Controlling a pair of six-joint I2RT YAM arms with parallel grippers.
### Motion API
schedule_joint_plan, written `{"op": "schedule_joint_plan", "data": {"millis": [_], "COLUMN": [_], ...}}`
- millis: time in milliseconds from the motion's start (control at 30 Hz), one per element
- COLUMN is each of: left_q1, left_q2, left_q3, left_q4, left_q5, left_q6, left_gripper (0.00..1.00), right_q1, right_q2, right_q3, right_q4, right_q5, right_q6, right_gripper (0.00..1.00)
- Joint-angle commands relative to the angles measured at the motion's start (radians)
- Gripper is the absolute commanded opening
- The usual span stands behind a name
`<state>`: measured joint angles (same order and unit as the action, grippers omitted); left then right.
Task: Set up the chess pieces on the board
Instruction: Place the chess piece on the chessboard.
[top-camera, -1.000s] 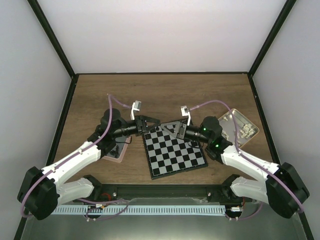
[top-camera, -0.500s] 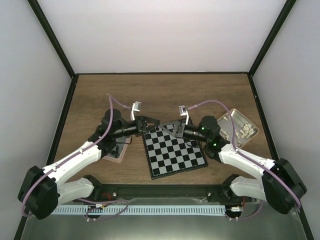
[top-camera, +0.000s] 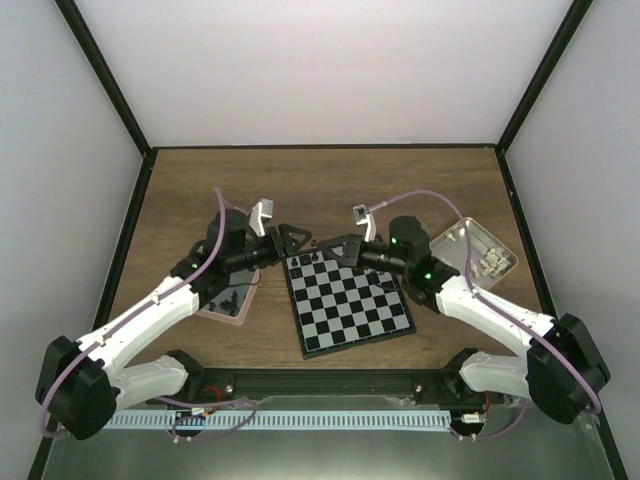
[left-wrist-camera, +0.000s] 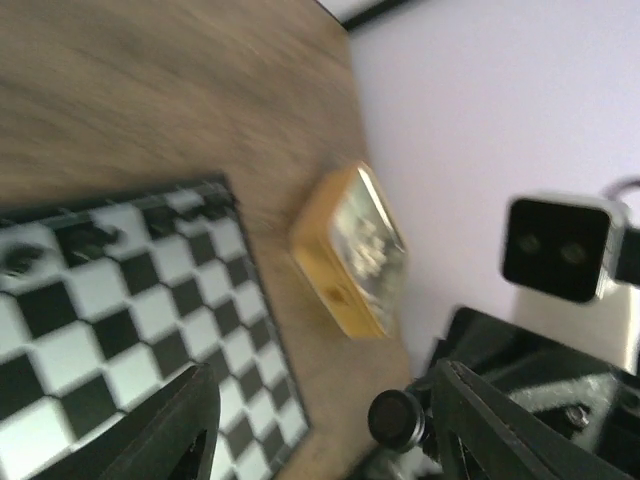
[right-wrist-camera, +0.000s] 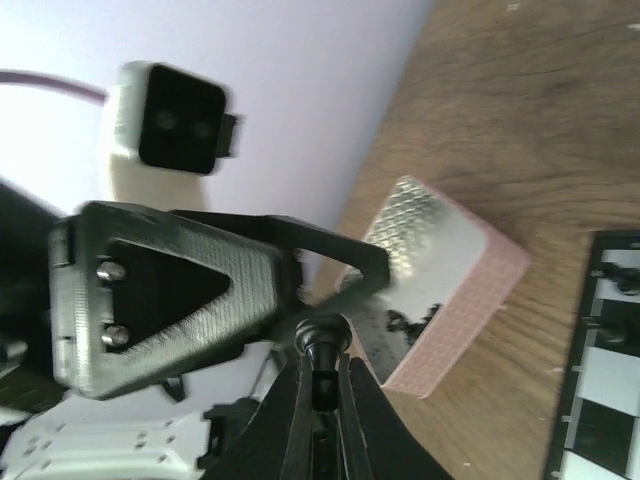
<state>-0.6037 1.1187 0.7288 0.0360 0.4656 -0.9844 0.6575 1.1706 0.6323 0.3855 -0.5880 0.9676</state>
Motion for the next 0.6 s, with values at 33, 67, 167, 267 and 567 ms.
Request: {"op": "schedule_joint_plan", "data": {"millis": [33,67,167,267,567], "left_q1": [0.024,0.026,0.027,0.027,0.027], "left_q2": [-0.073,-0.086,-0.127,-0.183,-0.291], "left_q3": [0.154,0.177,0.233,0.247,0.158], "left_q4": [-0.44,-0.475,-0.558,-0.574,-0.537], "left_q5": [-0.468,-0.532,-0.72,-0.864,-1.033], "left_q6": [0.249,0.289,0.394,0.47,0.554], "left_gripper": [0.65,0.67,0.71,0.76,0.8], "right_q1": [0.001,0.0,0.002,0.013,0.108], "right_q2": [0.072,0.097,0.182,0.285,0.583], "right_q3": [0.177,0.205,0.276,0.351,0.668], "right_q4": [-0.538,-0.593,-0.72,-0.821,-1.059], "right_q5": [0.185,0.197,0.211,0.25,0.418], "right_q6": [-0.247,-0.279,-0.361,-0.412,-0.466], "right_gripper": [0.01,0.01,0.01,0.01,0.01]}}
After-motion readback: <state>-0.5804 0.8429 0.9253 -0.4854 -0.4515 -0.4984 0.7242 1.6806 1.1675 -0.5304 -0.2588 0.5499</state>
